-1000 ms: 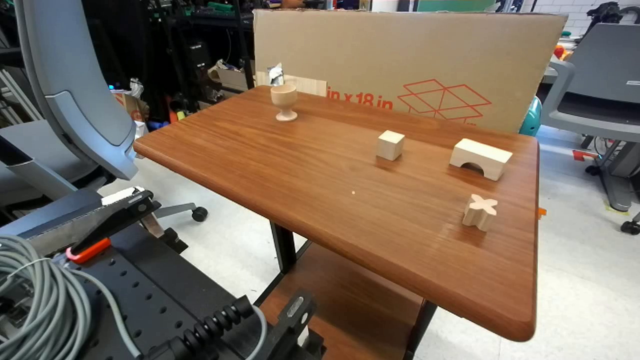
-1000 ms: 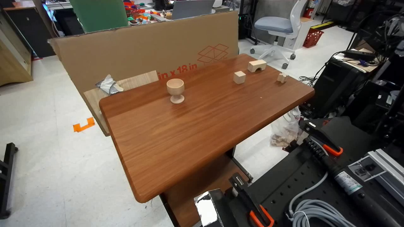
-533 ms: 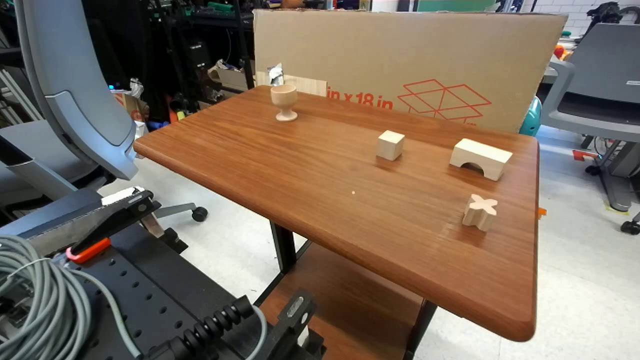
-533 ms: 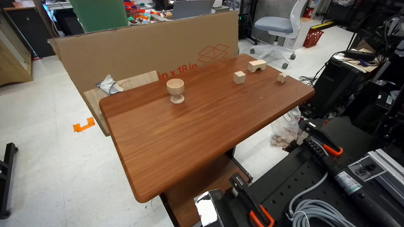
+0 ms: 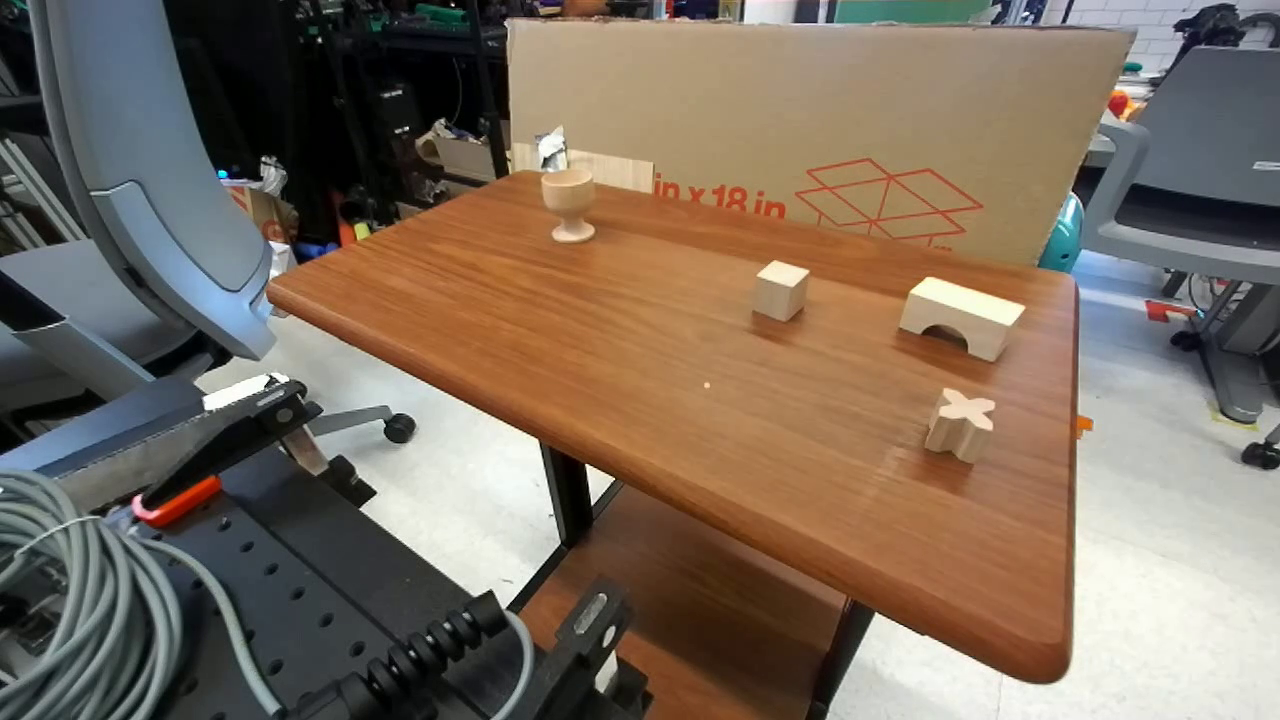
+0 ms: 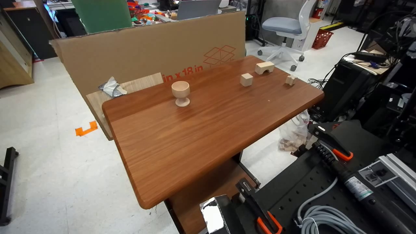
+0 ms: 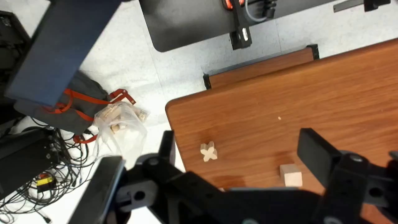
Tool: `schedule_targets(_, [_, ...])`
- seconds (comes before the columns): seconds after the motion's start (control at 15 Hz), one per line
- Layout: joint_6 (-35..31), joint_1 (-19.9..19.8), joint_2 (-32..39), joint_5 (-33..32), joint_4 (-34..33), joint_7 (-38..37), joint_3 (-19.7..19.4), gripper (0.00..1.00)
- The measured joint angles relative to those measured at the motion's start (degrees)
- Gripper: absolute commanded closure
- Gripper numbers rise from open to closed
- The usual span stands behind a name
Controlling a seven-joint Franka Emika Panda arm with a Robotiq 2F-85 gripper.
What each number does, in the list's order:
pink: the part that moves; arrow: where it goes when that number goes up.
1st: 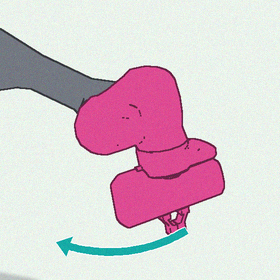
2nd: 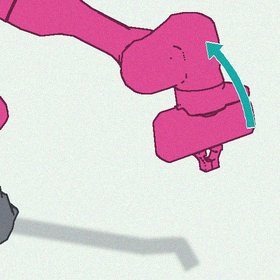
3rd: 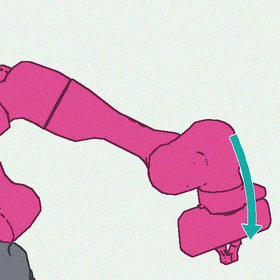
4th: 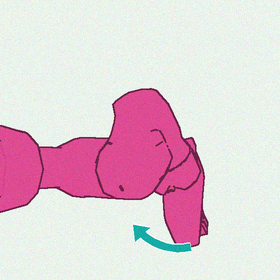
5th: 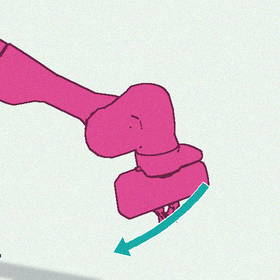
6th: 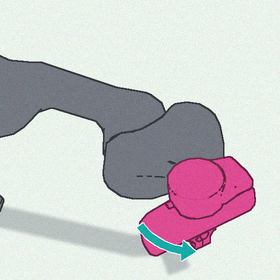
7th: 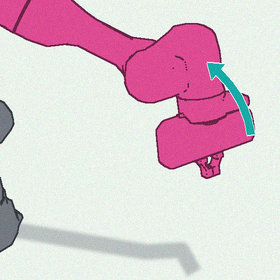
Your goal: Move the rectangular block forward to the middle of the table
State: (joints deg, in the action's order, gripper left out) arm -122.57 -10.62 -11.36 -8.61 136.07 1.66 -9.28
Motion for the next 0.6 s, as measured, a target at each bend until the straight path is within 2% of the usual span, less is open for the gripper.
schedule_targets(0.33, [-7.0,0.0,8.8,4.5,-6.3,0.7,-0.8,0.0])
schedule_targets(0.6, [-11.8,-0.8,17.1,8.8,-11.9,4.5,-1.7,0.0])
